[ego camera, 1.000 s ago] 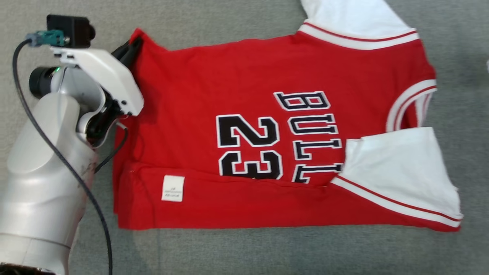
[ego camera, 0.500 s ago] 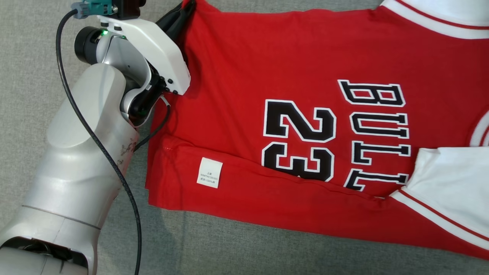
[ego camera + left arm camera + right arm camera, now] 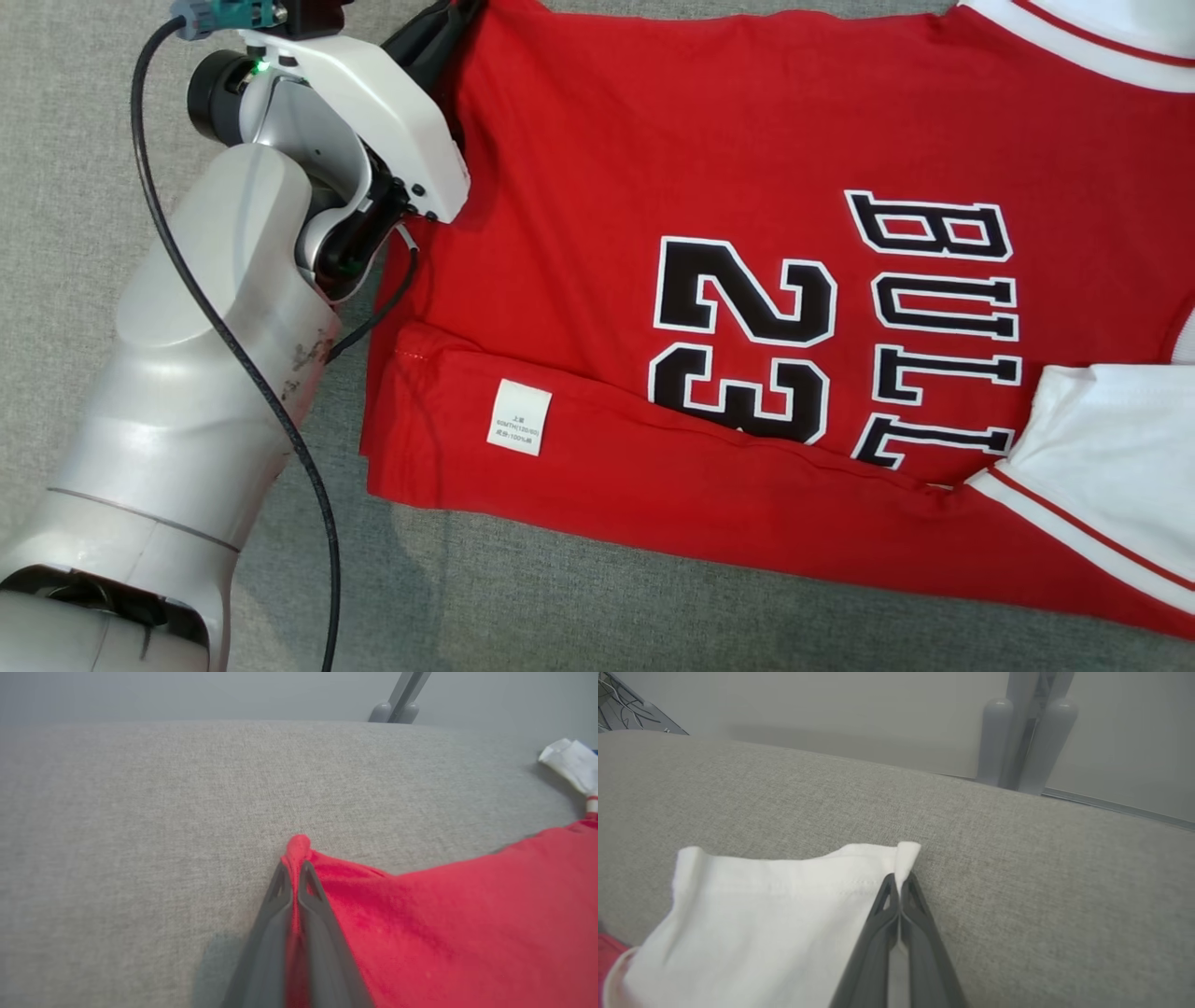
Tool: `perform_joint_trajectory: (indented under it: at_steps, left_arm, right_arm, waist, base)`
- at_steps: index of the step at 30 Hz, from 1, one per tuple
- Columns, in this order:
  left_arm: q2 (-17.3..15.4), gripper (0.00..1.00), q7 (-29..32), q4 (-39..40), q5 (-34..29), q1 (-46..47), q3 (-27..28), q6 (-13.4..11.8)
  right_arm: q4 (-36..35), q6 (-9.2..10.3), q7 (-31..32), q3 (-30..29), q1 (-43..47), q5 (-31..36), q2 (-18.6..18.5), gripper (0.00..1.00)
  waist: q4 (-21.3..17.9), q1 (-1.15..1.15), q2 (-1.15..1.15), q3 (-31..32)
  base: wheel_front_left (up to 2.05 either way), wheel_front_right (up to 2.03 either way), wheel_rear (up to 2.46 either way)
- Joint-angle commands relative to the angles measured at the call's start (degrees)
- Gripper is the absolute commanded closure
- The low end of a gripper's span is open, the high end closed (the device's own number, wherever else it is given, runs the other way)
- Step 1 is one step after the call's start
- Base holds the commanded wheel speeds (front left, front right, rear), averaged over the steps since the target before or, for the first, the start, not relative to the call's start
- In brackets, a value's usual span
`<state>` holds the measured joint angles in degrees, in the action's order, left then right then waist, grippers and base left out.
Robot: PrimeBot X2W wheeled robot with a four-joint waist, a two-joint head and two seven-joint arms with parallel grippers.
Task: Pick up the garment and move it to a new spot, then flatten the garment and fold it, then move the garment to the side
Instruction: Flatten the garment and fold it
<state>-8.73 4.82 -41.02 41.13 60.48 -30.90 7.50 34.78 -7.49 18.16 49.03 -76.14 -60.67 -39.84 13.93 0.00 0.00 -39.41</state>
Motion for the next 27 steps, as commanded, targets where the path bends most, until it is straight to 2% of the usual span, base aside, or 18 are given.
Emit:
perform_joint_trajectory:
  at_steps: [1,9,13,21,27]
  left_arm:
    - [-1.19,1.00,-0.44,-0.43,0.65,0.72,0.10,-0.08]
    - [-3.16,1.00,-0.62,1.42,3.55,-0.52,0.43,-0.08]
    - [-4.70,1.00,3.00,4.08,6.26,-1.43,-0.59,-0.08]
    - [-10.33,1.00,10.35,10.91,11.20,-3.50,0.41,-0.14]
    - [-13.99,1.00,15.19,16.69,14.16,-6.88,1.58,-1.61]
  right_arm:
    - [-0.75,-0.01,-1.57,0.40,-0.93,-1.35,-1.24,1.00]
    - [-4.92,-0.01,-4.88,2.13,0.17,-7.50,-4.95,1.00]
    - [-8.47,-0.01,-4.08,3.10,0.55,-11.59,-7.30,1.00]
    - [-17.56,-0.01,0.19,5.96,2.09,-17.69,-12.79,1.00]
    - [-24.22,-0.01,0.70,6.89,4.07,-20.36,-16.60,1.00]
  waist:
    - [-0.29,0.00,0.00,0.33]
    - [-1.42,0.00,0.00,2.27]
    - [-2.18,0.00,0.00,3.43]
    - [-3.95,0.00,0.00,5.73]
    - [-5.45,0.00,0.00,7.20]
  base:
    - [0.00,0.00,0.00]
    - [0.00,0.00,0.00]
    - [0.00,0.00,0.00]
    - [0.00,0.00,0.00]
    - [0.00,0.00,0.00]
